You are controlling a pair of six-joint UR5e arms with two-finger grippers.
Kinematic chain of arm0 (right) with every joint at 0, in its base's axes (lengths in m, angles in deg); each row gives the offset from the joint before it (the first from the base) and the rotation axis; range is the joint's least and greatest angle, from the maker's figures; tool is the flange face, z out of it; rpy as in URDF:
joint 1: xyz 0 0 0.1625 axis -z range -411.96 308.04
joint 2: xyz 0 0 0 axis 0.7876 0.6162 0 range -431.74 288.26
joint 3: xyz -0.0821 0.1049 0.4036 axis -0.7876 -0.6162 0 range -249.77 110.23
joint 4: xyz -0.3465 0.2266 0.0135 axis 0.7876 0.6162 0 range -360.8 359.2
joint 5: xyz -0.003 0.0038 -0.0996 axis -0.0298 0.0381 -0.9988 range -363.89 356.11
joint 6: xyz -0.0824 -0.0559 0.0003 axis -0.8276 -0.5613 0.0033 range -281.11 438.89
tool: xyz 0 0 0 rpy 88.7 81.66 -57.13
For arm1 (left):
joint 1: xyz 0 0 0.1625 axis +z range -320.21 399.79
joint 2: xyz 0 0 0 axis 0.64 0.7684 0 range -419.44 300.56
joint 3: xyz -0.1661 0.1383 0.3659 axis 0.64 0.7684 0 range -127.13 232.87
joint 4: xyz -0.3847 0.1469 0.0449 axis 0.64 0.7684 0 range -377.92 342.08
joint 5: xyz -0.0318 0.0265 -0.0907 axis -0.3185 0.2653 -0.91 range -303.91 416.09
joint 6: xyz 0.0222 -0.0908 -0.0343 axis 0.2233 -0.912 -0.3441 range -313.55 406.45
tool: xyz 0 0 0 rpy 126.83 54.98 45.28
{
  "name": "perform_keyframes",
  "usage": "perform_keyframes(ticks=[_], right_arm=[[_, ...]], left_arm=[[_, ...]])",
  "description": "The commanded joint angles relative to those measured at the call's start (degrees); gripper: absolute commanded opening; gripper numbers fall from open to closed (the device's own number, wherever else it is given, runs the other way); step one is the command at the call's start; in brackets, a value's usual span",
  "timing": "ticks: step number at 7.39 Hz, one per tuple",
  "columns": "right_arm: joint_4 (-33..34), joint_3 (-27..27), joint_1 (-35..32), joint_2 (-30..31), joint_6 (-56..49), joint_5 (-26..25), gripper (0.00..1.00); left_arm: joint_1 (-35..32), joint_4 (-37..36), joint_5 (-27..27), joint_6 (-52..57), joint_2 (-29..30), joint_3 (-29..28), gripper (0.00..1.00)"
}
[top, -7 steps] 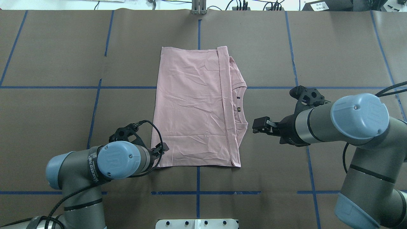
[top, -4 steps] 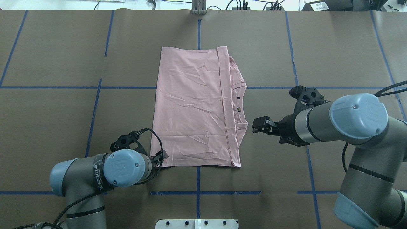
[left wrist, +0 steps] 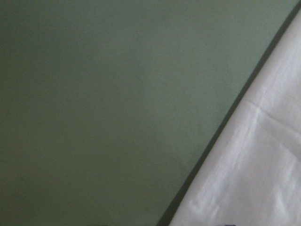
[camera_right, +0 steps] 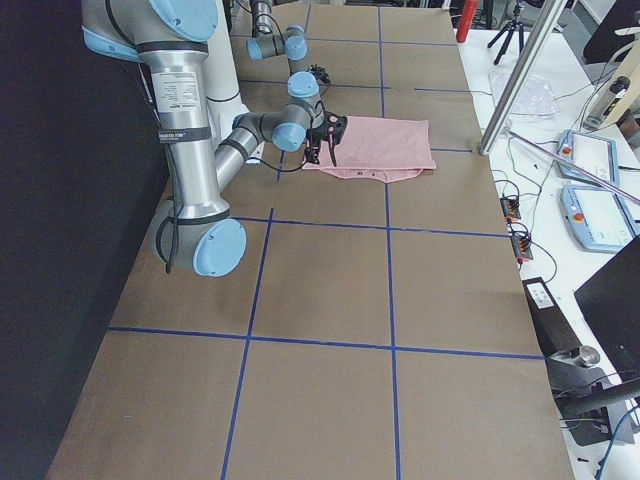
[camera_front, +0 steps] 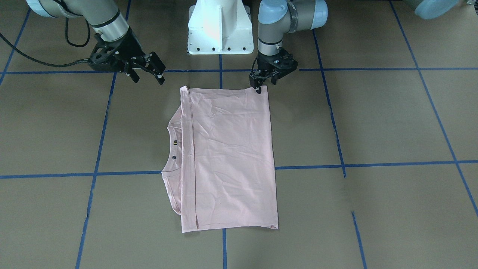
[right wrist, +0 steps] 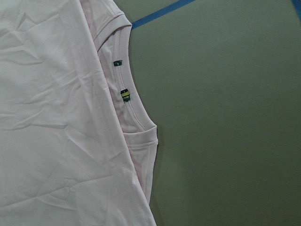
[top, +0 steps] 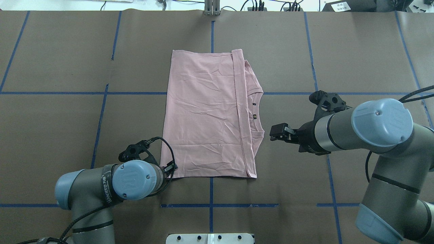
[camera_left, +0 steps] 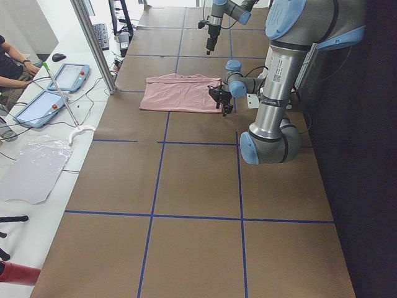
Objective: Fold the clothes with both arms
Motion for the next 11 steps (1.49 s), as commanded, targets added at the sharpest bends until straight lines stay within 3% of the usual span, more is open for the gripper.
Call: perform_keyframes(ticks=[1, 2, 4, 6, 9, 11], right_arm=[[0.0, -0.4, -0.29, 0.01, 0.0, 0.0, 1.0], [0.0, -0.49, -0.46, 0.01, 0.0, 0.0, 1.0], [0.0, -0.84, -0.55, 0.09, 0.0, 0.0, 1.0], [0.0, -0.84, -0.55, 0.18, 0.0, 0.09, 1.0], [0.09, -1.02, 0.76, -0.26, 1.05, 0.0, 1.0], [1.39, -4.33, 2.43, -3.83, 4.72, -0.18, 1.0]], left_arm=[[0.01, 0.07, 0.15, 0.07, 0.21, 0.01, 0.35], [0.09, 0.07, 0.15, 0.16, 0.47, 0.01, 0.26], [0.18, 0.07, 0.15, 0.16, 0.65, 0.1, 0.2], [0.09, -0.02, 0.15, 0.68, 0.83, 0.54, 0.0], [-0.43, -0.11, 0.06, 4.73, 0.3, 1.59, 0.0], [-0.61, -0.02, 0.06, 4.82, 0.3, 1.68, 0.0]])
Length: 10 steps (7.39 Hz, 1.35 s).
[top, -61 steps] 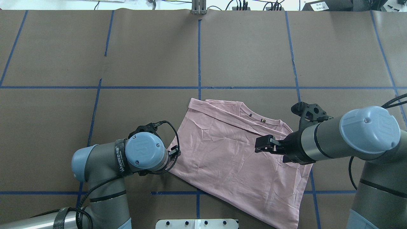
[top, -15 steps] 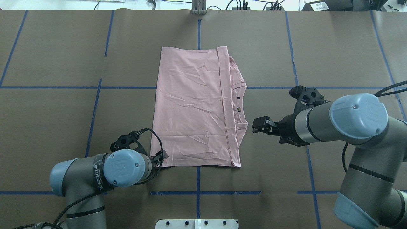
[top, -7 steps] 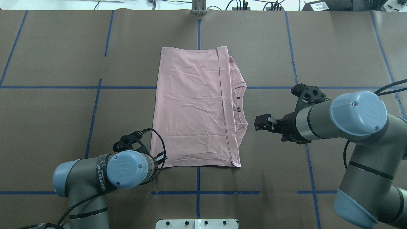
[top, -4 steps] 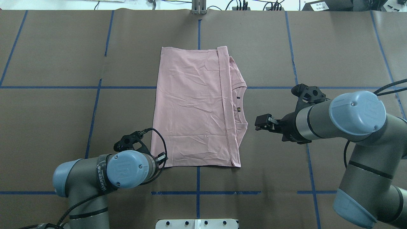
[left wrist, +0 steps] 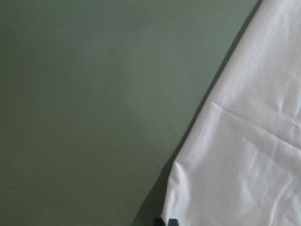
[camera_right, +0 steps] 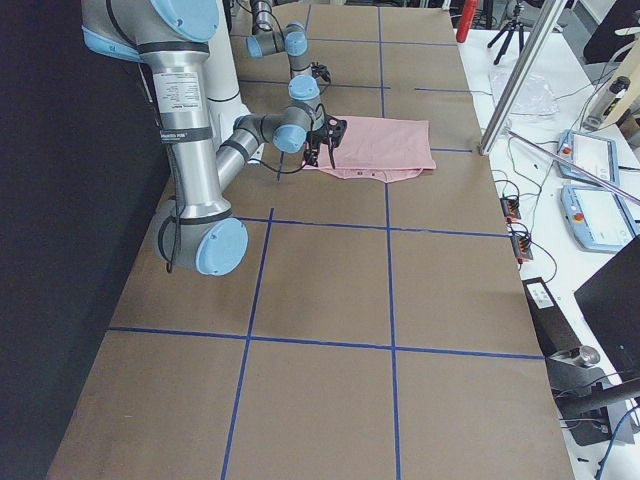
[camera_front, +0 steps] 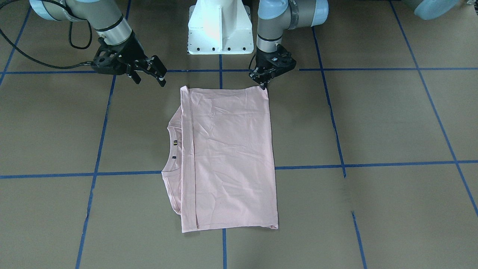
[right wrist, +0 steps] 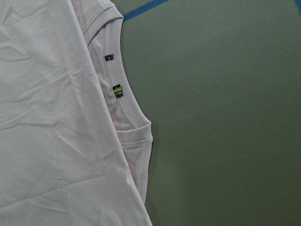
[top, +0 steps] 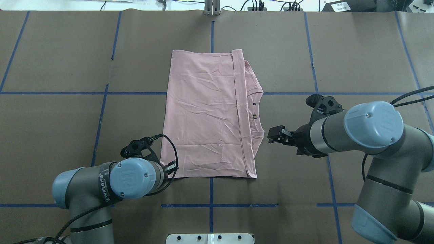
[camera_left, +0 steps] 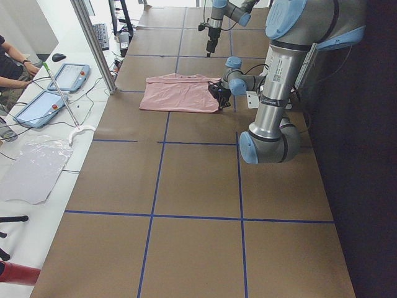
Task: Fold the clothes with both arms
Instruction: 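Move the right gripper to the shirt's near edge beside the collar and grasp it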
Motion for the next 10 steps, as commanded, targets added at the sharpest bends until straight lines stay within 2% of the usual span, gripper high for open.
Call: perform_keyframes(ticks=[1, 2, 5, 7, 10], right_arm=[[7.85, -2.99, 2.21, -6.78, 3.25, -0.81, 1.0], [13.23, -3.87, 3.35, -10.3, 4.48, -1.34, 1.0], [13.55, -8.42, 8.1, -13.23, 11.85, -6.16, 1.0], [13.55, -15.01, 8.46, -17.0, 13.28, -6.7, 1.0], [13.37, -18.37, 8.46, -18.77, 13.19, -6.71, 1.0]], left_arm=[[-0.38, -0.02, 0.0, 1.0, -0.13, 1.13, 0.0], [-0.82, -0.02, 0.0, 1.7, -0.22, 1.75, 0.0], [-1.26, -0.02, 0.0, 3.64, -0.31, 1.84, 0.0], [-1.18, -0.02, 0.0, 3.91, -0.31, 1.84, 0.0], [-1.18, -0.02, 0.0, 3.91, -0.31, 1.84, 0.0]])
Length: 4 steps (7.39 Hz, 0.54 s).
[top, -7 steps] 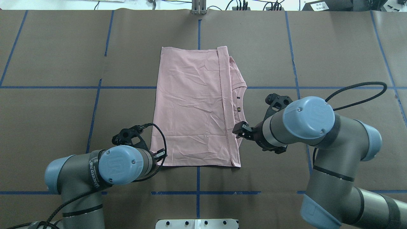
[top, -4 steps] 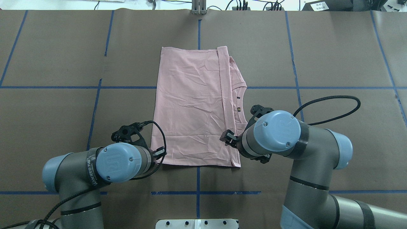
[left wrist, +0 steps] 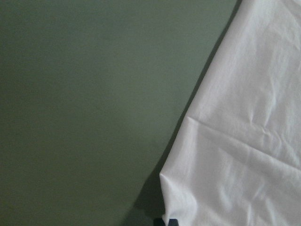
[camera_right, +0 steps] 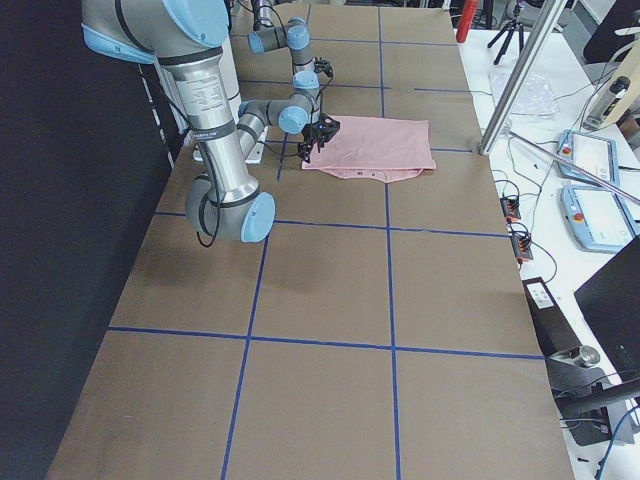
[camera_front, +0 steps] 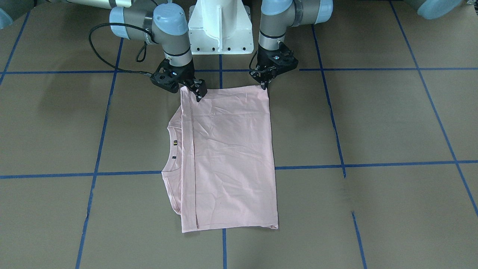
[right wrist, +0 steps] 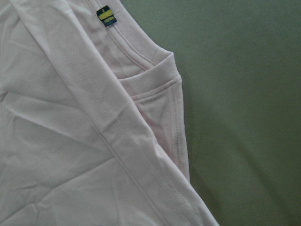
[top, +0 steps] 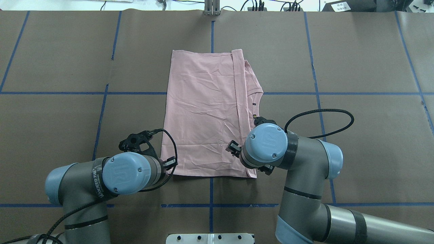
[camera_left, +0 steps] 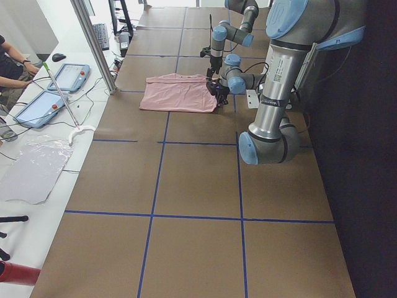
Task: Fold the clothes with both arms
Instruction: 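Move the right gripper to the shirt's near edge beside the collar and grasp it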
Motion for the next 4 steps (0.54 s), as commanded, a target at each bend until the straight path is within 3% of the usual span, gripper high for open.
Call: perform_keyframes(ticks=[1, 4], right_arm=[[-0.05, -1.8, 0.04, -0.82, 0.01, -0.03, 1.0], [0.3, -2.33, 1.0, -0.73, 0.1, -0.03, 1.0]], left_arm=[[0.0, 0.09, 0.0, 0.01, 0.0, -0.07, 0.0], [-0.08, 0.0, 0.0, 0.01, 0.0, -0.07, 0.0]])
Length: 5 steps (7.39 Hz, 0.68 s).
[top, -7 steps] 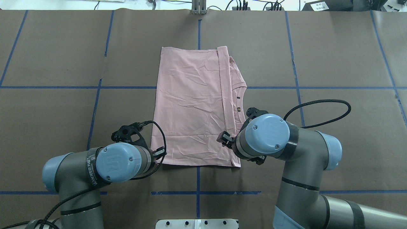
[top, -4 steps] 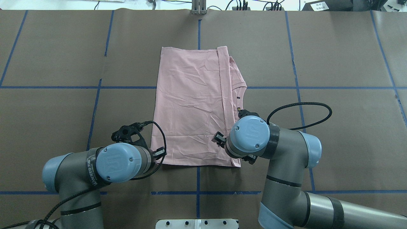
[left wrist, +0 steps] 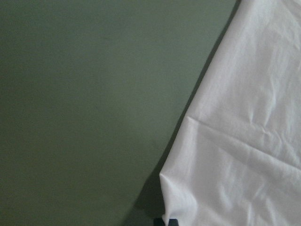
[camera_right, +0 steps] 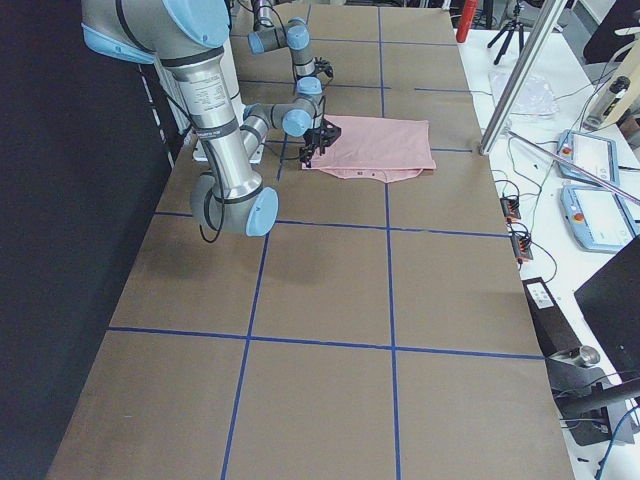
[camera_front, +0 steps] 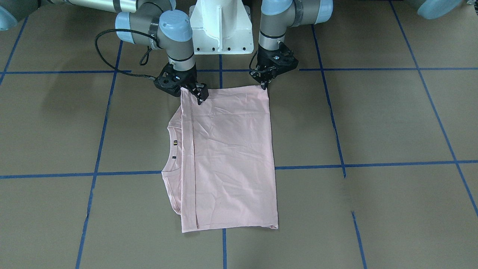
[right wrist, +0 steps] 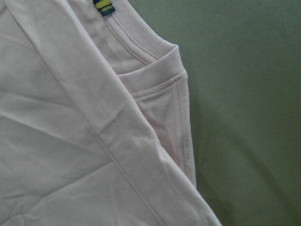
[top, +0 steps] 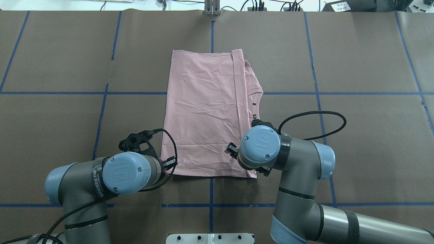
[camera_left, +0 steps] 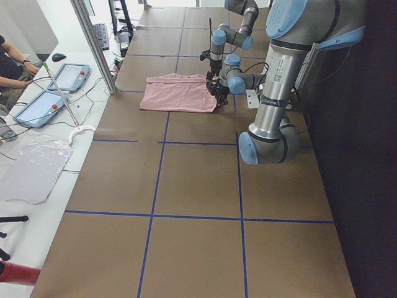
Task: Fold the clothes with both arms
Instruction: 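Move the right gripper to the shirt's near edge beside the collar and grasp it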
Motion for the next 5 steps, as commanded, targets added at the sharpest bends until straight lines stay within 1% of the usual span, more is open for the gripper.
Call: perform_keyframes(ticks=[1, 3, 4, 5], right_arm=[[0.22, -0.15, 0.73, 0.1, 0.03, 0.0, 1.0], [0.22, -0.15, 0.82, 0.28, 0.03, 0.0, 1.0], [0.22, -0.15, 0.82, 0.28, 0.03, 0.09, 0.95], [0.3, -0.15, 0.82, 0.28, 0.03, 0.09, 0.77]], left_arm=[[-0.01, -0.01, 0.0, 0.0, 0.0, -0.03, 0.0], [-0.01, -0.01, 0.0, 0.0, 0.0, -0.03, 0.0], [-0.01, -0.01, 0.0, 0.0, 0.0, -0.03, 0.0], [-0.01, -0.01, 0.0, 0.0, 0.0, -0.03, 0.0]])
